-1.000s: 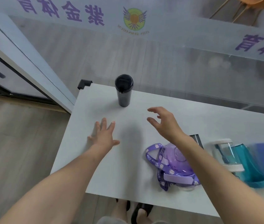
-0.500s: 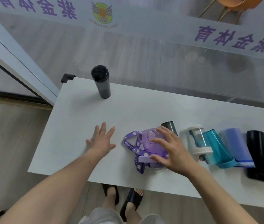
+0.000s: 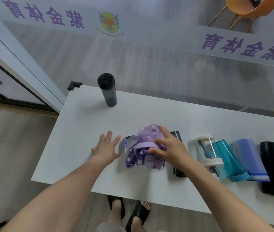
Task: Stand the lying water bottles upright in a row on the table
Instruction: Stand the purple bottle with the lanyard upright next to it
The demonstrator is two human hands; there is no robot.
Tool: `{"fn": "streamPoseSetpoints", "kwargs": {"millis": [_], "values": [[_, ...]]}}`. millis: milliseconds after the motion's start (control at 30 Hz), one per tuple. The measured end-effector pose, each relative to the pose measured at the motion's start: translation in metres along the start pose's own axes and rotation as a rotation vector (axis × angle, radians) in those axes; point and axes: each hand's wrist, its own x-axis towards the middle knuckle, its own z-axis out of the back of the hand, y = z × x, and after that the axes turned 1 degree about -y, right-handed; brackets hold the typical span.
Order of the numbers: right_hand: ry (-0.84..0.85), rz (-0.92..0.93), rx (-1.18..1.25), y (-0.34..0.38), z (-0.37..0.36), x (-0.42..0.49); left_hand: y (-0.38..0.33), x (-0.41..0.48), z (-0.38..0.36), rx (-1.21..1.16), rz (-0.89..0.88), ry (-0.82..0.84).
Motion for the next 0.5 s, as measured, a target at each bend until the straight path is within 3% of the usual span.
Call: {"fn": "streamPoseSetpoints", "kwargs": {"millis": [267, 367, 500], "values": [[-0.181, -0.265, 0.505, 0.021, 0.019, 0.053, 0.009, 0.01, 0.012, -0.096, -0.028, -0.076], [-0.163, -0.36, 0.718, 0.019, 0.022, 0.075, 0.01, 0.009, 0.017, -0.133, 0.003, -0.084], [-0.108, -0.516, 0.832, 0.02, 0.034, 0.101, 0.01, 0.007, 0.02, -0.153, 0.01, 0.029]]}}
